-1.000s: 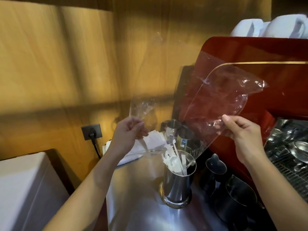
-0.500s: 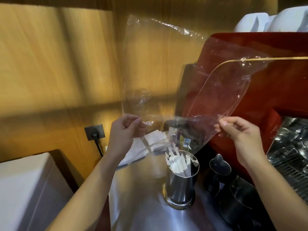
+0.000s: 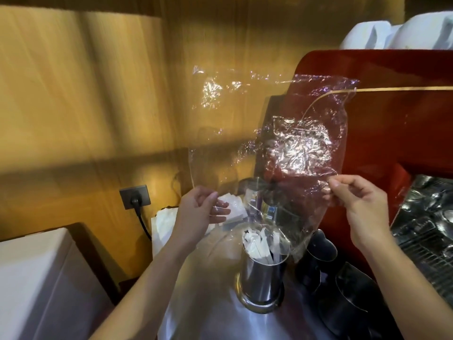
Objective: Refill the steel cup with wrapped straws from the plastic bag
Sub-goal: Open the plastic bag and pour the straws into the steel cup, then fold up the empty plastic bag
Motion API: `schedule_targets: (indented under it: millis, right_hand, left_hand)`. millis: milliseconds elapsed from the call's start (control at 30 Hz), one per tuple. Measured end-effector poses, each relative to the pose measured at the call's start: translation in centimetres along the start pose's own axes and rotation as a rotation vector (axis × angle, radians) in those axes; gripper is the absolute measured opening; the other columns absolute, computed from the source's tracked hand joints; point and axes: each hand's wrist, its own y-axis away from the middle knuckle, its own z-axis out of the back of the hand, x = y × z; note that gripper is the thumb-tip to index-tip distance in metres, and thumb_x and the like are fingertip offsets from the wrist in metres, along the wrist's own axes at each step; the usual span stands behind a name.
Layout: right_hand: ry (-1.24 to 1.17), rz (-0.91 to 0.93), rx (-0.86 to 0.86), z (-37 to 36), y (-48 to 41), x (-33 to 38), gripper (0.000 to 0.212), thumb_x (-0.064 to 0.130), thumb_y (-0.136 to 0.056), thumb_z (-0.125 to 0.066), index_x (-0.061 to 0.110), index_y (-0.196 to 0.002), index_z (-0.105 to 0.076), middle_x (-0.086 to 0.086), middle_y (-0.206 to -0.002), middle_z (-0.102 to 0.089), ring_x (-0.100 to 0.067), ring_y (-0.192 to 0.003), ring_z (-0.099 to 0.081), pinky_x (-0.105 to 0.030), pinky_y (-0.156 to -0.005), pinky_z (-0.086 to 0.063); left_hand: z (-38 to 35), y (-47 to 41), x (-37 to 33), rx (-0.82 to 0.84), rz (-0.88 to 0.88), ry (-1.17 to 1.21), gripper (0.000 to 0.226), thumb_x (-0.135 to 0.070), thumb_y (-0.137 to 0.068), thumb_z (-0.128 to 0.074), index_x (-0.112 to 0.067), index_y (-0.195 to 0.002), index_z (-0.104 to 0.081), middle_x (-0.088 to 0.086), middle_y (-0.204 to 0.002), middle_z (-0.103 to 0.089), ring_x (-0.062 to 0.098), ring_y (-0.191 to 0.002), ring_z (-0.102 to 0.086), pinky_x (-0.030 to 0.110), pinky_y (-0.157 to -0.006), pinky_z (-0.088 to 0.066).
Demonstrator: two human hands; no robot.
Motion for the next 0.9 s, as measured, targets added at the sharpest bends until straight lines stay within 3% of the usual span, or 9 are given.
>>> schedule_targets:
  millis: [167,333,667,900]
  right_hand:
    - [-0.011,0.112,-0.030,0.2,-0.6,1.6,0.025,0.009,-0.086,-0.060,0.029,-0.074,-0.068,0.011,-0.063,-0.069,-0.003,-0.058,-0.060,-0.015,-0.056,-0.050]
    - [0.014,0.086,-0.022,0.1,-0.6,1.6,0.025,0.008,-0.086,-0.059,0.029,-0.073,-0.066,0.013,-0.060,-0.068,-0.001,-0.056,-0.059,-0.012,-0.055,-0.048]
    - [-0.062,0.171,-0.064,-1.6,-1.2,3.2,0.019,0.007,-0.087,-0.058,0.023,-0.077,-0.062,0.019,-0.054,-0.063,0.003,-0.050,-0.055,-0.009,-0.051,-0.044]
    - [-0.127,0.160,0.000,-2.2,-2.1,4.7,0.021,0.010,-0.087,-0.059,0.025,-0.073,-0.064,0.010,-0.050,-0.060,-0.006,-0.046,-0.051,-0.018,-0.044,-0.044]
  left_hand:
    - [-0.8,-0.1,-0.5,0.008,-0.026,0.073,0.016,-0.011,-0.094,-0.050,-0.019,-0.083,-0.058,0.001,-0.064,-0.073,0.023,-0.065,-0.072,0.024,-0.052,-0.055]
    - [0.8,-0.1,-1.0,0.024,-0.063,0.040,0.013,-0.008,-0.089,-0.057,-0.015,-0.080,-0.062,-0.002,-0.066,-0.074,0.016,-0.065,-0.071,0.025,-0.056,-0.058]
    - [2.0,0.6,-3.3,-0.034,-0.126,0.044,0.008,-0.007,-0.090,-0.057,-0.002,-0.093,-0.061,0.016,-0.075,-0.070,0.024,-0.063,-0.071,0.028,-0.053,-0.059]
    - [4.2,1.0,-5.8,0.042,-0.171,0.107,0.010,-0.005,-0.084,-0.060,-0.010,-0.076,-0.063,0.003,-0.055,-0.070,0.017,-0.049,-0.068,0.028,-0.045,-0.057]
